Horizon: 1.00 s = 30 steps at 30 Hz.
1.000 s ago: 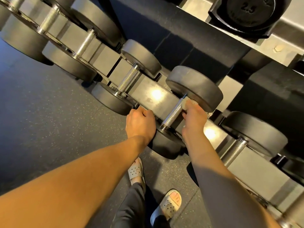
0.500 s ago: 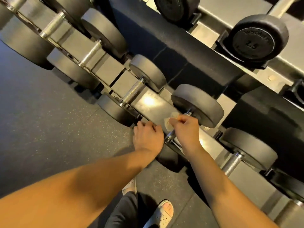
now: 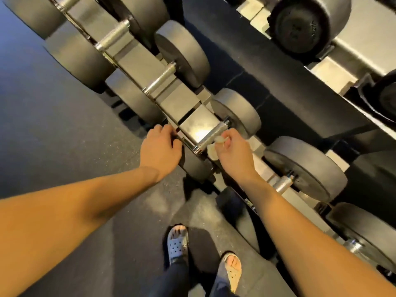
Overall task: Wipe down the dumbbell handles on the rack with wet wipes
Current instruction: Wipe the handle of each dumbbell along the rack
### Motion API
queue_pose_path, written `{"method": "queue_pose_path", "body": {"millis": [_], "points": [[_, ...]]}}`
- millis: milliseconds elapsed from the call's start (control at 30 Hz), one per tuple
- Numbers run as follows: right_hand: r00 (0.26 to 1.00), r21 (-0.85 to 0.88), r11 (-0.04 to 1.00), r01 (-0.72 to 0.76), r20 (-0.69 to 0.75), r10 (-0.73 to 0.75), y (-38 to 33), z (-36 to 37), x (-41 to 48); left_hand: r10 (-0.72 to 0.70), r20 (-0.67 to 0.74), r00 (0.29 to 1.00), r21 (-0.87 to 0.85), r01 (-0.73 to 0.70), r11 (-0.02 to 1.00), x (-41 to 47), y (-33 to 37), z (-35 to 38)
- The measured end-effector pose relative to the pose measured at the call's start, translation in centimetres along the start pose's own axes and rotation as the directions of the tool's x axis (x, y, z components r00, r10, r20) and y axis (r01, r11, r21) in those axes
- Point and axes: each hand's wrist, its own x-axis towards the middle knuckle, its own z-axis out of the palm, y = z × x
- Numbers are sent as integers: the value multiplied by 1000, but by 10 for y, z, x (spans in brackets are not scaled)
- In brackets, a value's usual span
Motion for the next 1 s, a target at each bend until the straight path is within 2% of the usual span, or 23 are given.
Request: {"method": "queue_pose_path", "body": {"millis": [67, 100, 167, 267, 367, 433, 500, 533, 600, 667, 733, 800, 867, 933, 1000], "points": [[997, -83, 994, 74, 32, -72, 2, 7, 10, -132, 10, 991, -69, 133, 989, 8, -1, 10], [994, -128, 986, 111, 29, -108, 2, 10, 15, -216, 33, 976, -158, 218, 963, 11, 3, 17], [985, -200, 966, 163, -23, -171, 4, 14, 30, -377, 92, 922, -357, 384, 851, 14, 17, 30], [968, -389, 896, 214, -37, -248, 2, 17, 50, -497, 13, 868, -458, 447, 769, 13, 28, 48], [927, -568, 734, 372, 190, -323, -2, 26, 55, -527, -36, 849, -467, 452, 760, 12, 27, 54], [837, -527, 656, 541, 418, -354, -7, 33, 51, -518, -48, 854, -455, 443, 773, 12, 27, 53], [726, -431, 621, 655, 588, -357, -14, 33, 53, -513, -59, 856, -423, 444, 790, 12, 30, 51], [681, -417, 587, 694, 644, -349, -19, 31, 59, -509, -66, 858, -407, 443, 799, 12, 31, 50], [600, -437, 446, 781, 722, -344, -27, 29, 74, -504, -72, 861, -386, 442, 810, 12, 31, 50], [564, -463, 345, 816, 766, -309, -39, 34, 88, -503, -73, 861, -379, 443, 813, 12, 32, 50], [557, -472, 402, 785, 821, -124, -57, 44, 105, -513, -73, 855, -385, 451, 806, 11, 33, 48], [467, -473, 520, 711, 871, 154, -71, 58, 121, -517, -80, 852, -391, 450, 803, 11, 33, 48], [395, -481, 572, 665, 876, 277, -76, 67, 131, -518, -84, 851, -389, 451, 803, 11, 33, 49], [388, -451, 599, 662, 890, 242, -70, 66, 130, -519, -89, 850, -386, 451, 805, 11, 32, 50], [460, -411, 614, 674, 884, 86, -55, 55, 119, -521, -91, 849, -380, 454, 806, 11, 33, 50]]}}
